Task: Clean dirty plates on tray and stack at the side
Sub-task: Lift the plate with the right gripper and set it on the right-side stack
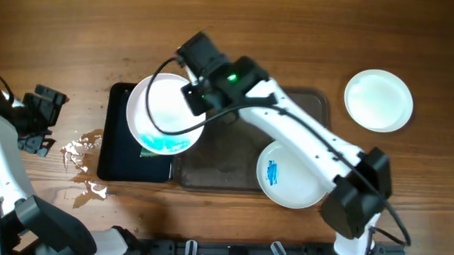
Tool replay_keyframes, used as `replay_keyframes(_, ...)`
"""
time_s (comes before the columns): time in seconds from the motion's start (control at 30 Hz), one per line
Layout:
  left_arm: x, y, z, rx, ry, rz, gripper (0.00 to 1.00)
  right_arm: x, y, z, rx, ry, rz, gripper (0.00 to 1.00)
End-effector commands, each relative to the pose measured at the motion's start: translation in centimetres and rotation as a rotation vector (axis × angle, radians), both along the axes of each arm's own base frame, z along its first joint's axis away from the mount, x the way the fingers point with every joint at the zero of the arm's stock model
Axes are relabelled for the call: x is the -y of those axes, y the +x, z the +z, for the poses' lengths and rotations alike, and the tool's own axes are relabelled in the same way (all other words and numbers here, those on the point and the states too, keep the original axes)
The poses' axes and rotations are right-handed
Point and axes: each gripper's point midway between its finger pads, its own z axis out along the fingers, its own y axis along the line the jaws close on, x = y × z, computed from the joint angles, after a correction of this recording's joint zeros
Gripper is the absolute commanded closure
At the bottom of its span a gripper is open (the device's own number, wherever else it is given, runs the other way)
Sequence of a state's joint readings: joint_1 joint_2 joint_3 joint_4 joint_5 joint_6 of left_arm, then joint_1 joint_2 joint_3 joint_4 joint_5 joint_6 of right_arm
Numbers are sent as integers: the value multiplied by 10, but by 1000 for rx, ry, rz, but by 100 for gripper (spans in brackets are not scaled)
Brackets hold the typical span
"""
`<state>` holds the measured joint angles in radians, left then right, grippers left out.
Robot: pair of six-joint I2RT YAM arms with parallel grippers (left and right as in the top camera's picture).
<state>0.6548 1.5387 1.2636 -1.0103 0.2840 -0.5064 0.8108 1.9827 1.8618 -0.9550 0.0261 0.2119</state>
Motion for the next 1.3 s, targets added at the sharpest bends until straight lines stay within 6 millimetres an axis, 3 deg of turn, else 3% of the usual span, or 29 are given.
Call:
replay_keyframes(0.0,1,2,6,17,-9,-3,0,-13,13,7,151,-57,-54,96)
replay_keyframes(0.1,1,2,6,14,-11,-3,0,-20,17,18,255,-83,-80,96)
replay_keyframes(0.2,2,1,6,12,-13,-3,0,-32,23,42,461,-152,-68,95)
replay_keyframes(0.4,2,0,5,8,-16,-2,0,-73,-2,115,921,-381,46,95)
replay_keyframes(0.6,3,0,5,5,-18,-2,0,-84,-4,148,1073,-487,92,95)
replay_keyframes(0.7,3,0,5,4,-19,-2,0,-95,-8,164,1153,-602,216,95)
replay_keyframes(0.97,2,0,5,4,-19,-2,0,-119,-30,159,1223,-773,477,96)
replay_keyframes(1.27,3,-1,4,3,-20,-2,0,-118,-30,164,1257,-915,562,95)
